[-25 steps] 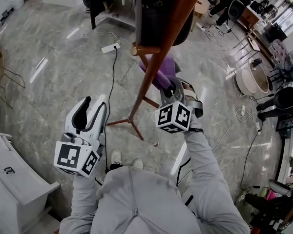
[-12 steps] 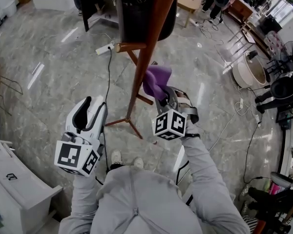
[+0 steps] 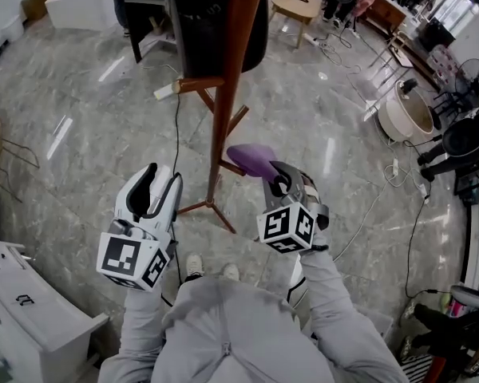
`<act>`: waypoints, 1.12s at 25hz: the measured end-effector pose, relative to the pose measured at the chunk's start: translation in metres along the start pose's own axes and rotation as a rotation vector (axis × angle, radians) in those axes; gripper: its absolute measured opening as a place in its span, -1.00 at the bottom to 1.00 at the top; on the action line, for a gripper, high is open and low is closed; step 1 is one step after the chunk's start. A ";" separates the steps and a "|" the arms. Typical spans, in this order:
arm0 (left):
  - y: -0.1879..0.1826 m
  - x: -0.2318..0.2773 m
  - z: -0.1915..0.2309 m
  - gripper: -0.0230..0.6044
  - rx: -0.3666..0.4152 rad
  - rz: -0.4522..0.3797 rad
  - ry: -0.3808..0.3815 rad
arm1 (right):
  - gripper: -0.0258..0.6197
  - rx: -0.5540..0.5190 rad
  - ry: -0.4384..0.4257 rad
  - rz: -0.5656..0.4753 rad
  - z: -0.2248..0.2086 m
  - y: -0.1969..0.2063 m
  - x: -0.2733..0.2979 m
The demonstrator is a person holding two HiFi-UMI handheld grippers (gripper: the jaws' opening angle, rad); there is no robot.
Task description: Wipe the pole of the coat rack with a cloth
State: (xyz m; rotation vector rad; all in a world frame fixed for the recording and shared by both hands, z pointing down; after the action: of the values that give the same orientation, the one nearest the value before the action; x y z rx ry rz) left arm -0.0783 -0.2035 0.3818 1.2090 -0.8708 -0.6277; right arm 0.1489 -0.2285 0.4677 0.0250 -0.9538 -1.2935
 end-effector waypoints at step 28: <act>-0.058 0.019 -0.023 -0.28 0.103 -0.110 0.025 | -0.78 0.836 0.148 -0.578 -0.112 -0.024 -0.129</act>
State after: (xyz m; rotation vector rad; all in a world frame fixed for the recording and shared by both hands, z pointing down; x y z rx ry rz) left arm -0.0465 -0.2214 0.3278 1.3619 -0.8281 -0.6619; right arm 0.2024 -0.1853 0.3092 1.0936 -1.3513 -1.2864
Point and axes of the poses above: the fingertips, and each gripper's own axes: x forward along the fingers, z to its left, y out of its underside, the point moved 3 cm from there along -x, backward along the fingers, and after that the axes turned 11 degrees about z, right-handed, at the moved point
